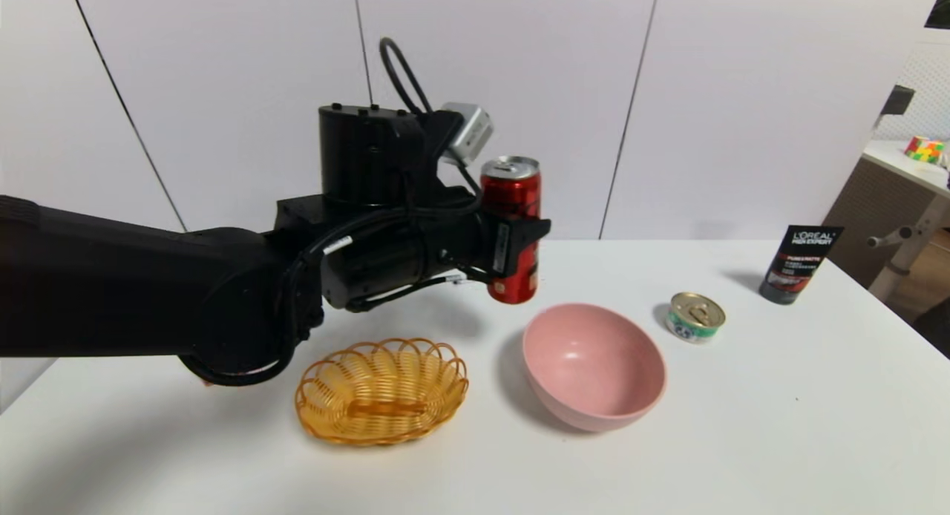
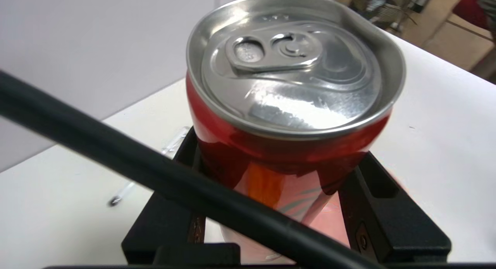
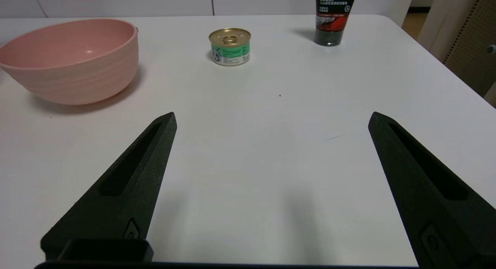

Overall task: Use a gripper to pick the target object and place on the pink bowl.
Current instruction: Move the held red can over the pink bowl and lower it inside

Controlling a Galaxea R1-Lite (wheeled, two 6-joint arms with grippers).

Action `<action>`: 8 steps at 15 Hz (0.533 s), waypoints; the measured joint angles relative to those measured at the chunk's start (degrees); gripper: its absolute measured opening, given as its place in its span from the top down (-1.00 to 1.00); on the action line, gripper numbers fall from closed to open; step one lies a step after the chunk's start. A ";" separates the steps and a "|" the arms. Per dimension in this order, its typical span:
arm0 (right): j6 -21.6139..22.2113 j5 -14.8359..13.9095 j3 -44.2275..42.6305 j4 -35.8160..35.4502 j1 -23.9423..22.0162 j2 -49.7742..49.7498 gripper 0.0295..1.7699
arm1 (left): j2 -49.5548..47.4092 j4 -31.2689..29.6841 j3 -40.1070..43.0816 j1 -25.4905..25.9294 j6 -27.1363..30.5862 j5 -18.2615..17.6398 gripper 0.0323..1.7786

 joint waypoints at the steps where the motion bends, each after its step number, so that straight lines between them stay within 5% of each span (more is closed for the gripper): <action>1: 0.00 0.00 0.00 0.00 0.00 0.00 -0.93 | 0.72 0.27 -0.91 -1.68 1.02 0.02 -0.05; 8: 0.00 0.00 0.00 0.00 0.02 0.00 -0.93 | 6.01 -0.11 -4.08 -9.31 3.83 0.22 -0.05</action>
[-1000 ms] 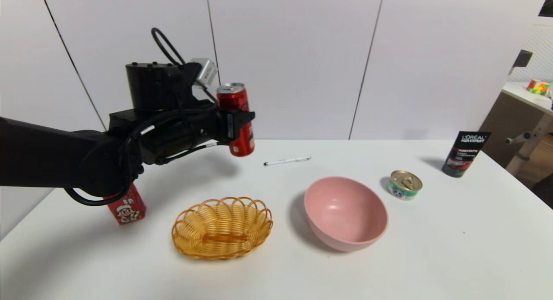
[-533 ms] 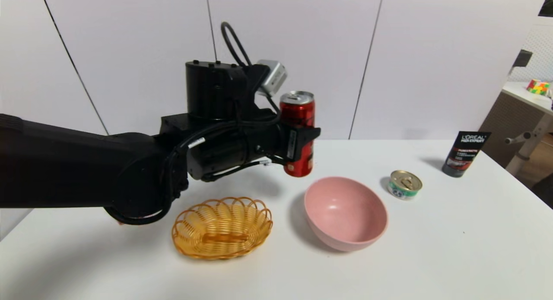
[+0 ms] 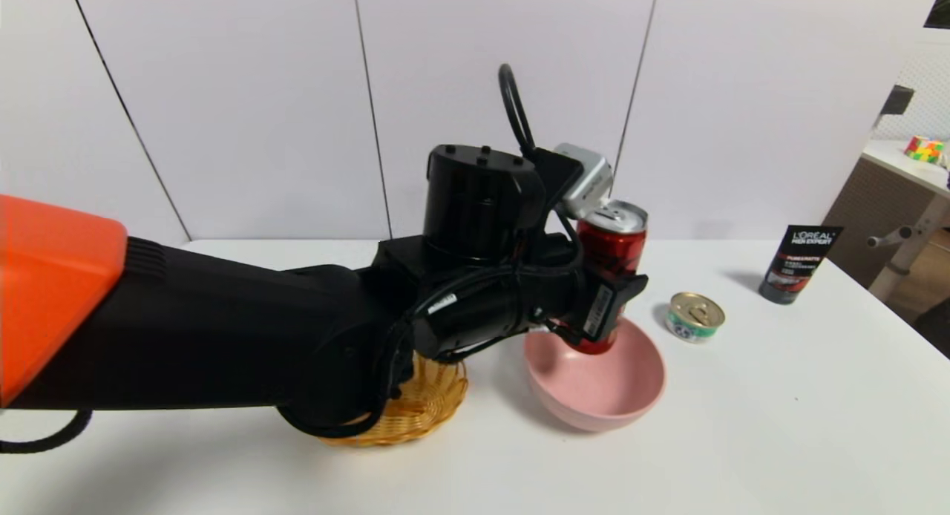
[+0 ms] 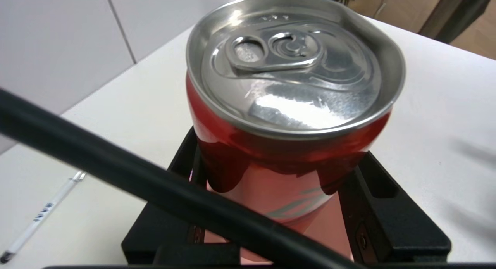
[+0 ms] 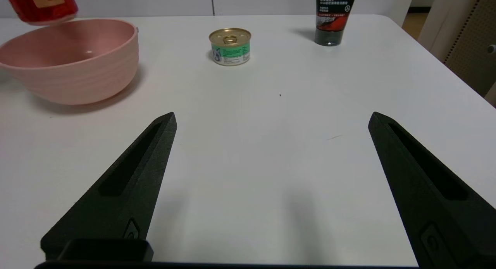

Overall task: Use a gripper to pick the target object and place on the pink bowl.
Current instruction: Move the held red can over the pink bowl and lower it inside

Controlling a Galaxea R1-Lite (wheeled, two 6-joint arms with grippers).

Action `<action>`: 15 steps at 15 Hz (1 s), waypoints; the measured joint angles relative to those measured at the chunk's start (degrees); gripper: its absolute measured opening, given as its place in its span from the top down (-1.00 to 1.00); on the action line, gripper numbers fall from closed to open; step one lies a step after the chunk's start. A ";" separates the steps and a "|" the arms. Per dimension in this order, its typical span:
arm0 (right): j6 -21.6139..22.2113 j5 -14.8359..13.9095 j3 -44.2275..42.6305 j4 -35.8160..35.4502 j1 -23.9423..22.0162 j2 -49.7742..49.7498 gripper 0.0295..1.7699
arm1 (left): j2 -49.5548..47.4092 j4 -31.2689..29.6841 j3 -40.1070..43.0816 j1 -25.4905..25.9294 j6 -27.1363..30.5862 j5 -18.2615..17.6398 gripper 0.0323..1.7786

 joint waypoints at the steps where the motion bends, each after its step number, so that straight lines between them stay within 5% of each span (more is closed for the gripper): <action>1: 0.00 0.00 0.00 0.00 0.00 0.00 -0.93 | 1.00 -0.04 -0.74 -0.55 0.00 -0.02 -0.05; 15: 0.00 0.00 0.00 0.01 0.00 0.00 -0.93 | 9.37 -1.17 -3.19 0.94 -0.94 0.09 -0.05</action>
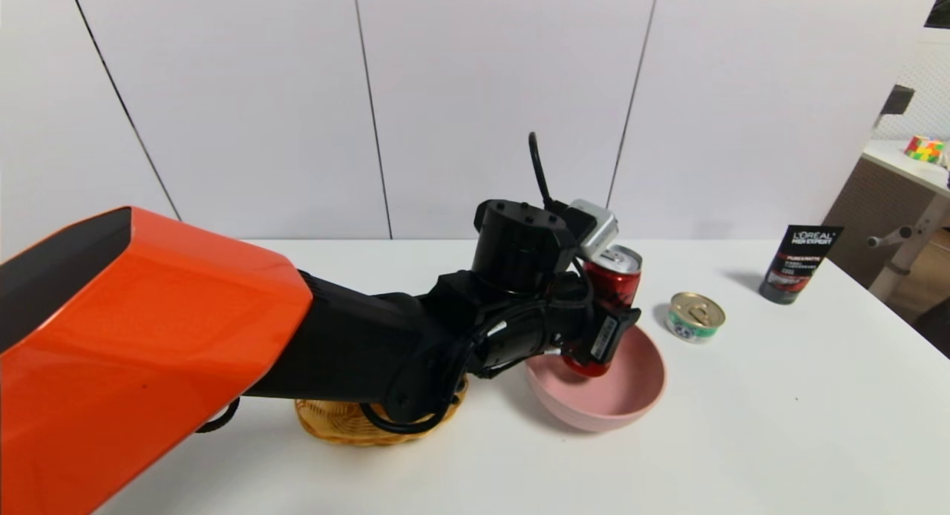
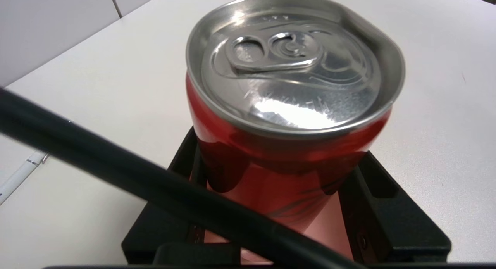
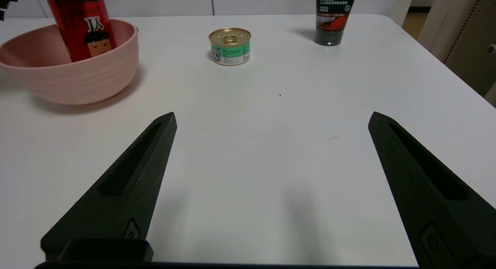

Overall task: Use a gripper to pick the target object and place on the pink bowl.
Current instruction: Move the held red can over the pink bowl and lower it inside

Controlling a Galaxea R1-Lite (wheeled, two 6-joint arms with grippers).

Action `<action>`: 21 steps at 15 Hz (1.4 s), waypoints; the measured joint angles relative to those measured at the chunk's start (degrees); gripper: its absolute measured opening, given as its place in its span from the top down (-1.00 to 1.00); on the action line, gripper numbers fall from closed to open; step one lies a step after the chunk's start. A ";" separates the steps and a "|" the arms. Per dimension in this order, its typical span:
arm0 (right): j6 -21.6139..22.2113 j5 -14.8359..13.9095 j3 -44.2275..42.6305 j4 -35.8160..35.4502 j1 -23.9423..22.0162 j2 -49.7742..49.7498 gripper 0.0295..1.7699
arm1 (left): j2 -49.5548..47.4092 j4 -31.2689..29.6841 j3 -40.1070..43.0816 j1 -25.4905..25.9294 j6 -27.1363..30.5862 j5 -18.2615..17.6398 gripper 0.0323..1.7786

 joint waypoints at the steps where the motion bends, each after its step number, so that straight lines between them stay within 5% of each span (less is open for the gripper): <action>1: 0.00 0.00 0.00 0.00 0.00 0.00 -0.93 | 0.02 0.00 0.29 0.02 0.02 0.02 -0.05; 15: -0.02 0.00 0.00 -0.01 0.00 0.00 -0.93 | -0.20 -3.35 3.25 0.49 -0.71 0.00 -0.05; 21: 0.00 0.02 0.00 0.00 0.00 0.00 -0.93 | -0.35 -4.11 3.72 0.74 -1.18 0.00 -0.51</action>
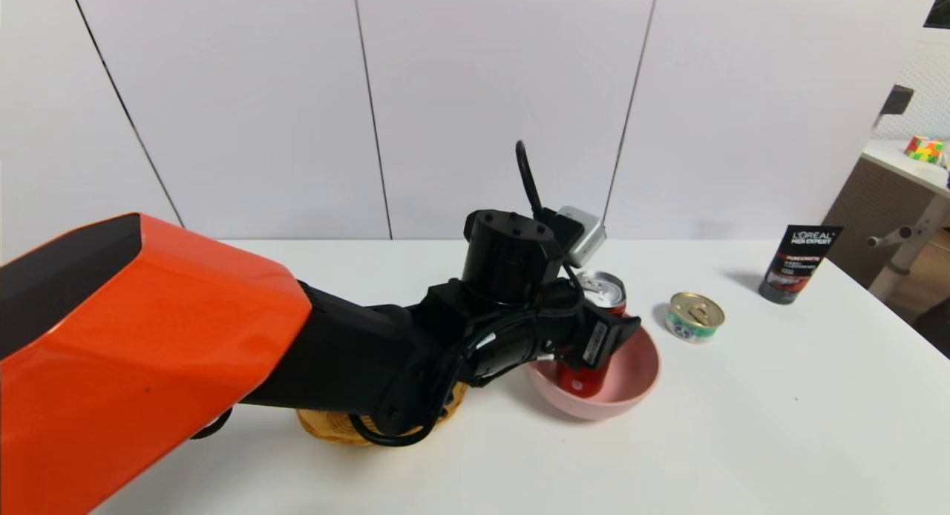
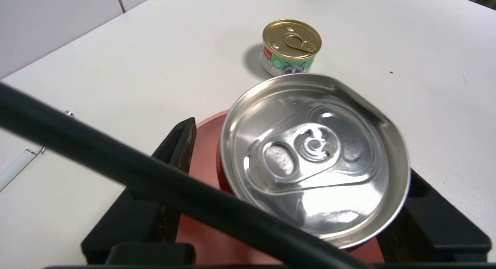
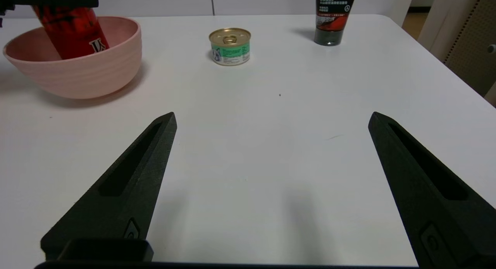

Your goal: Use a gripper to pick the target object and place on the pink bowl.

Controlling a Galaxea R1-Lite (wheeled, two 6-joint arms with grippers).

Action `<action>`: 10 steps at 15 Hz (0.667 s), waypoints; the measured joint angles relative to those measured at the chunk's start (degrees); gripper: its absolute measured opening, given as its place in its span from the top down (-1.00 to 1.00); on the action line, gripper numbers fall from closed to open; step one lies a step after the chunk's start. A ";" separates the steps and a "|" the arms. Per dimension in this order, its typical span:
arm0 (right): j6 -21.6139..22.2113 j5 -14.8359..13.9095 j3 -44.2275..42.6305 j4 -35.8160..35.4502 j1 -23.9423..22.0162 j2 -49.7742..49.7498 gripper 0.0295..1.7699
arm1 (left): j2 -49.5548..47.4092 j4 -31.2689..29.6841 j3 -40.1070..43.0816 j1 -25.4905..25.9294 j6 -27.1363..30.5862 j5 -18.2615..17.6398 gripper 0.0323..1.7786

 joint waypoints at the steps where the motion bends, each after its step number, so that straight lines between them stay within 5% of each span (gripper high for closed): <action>1: -0.02 0.00 0.00 -0.04 0.00 0.00 -0.93 | -0.06 0.00 0.05 0.07 0.00 0.00 -0.56; 10: 0.00 -0.02 0.00 -0.01 -0.02 0.00 -0.93 | -14.17 4.43 10.45 0.00 0.56 0.02 -0.80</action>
